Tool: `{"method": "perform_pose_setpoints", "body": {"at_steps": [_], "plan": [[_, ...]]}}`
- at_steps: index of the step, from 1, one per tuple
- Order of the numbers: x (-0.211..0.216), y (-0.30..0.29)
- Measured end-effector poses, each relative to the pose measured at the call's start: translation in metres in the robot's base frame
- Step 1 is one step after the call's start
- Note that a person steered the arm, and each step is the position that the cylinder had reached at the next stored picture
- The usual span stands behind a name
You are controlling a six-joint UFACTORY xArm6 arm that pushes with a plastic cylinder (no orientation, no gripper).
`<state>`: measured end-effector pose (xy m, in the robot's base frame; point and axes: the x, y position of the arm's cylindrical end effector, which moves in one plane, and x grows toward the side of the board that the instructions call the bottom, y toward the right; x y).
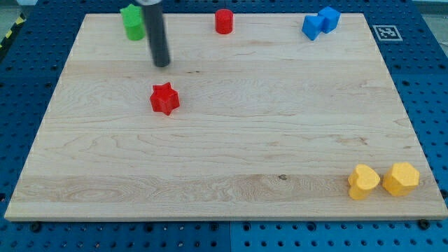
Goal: Push the red star to the bottom right side of the red circle
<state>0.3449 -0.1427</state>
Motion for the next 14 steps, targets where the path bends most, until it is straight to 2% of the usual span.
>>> {"method": "perform_pose_setpoints", "body": {"at_steps": [1, 2, 3, 4, 6, 9, 11, 14], "plan": [[0.048, -0.026], [0.098, -0.016], [0.109, 0.011], [0.101, 0.036], [0.058, 0.063], [0.049, 0.163], [0.011, 0.159], [-0.021, 0.145]]}}
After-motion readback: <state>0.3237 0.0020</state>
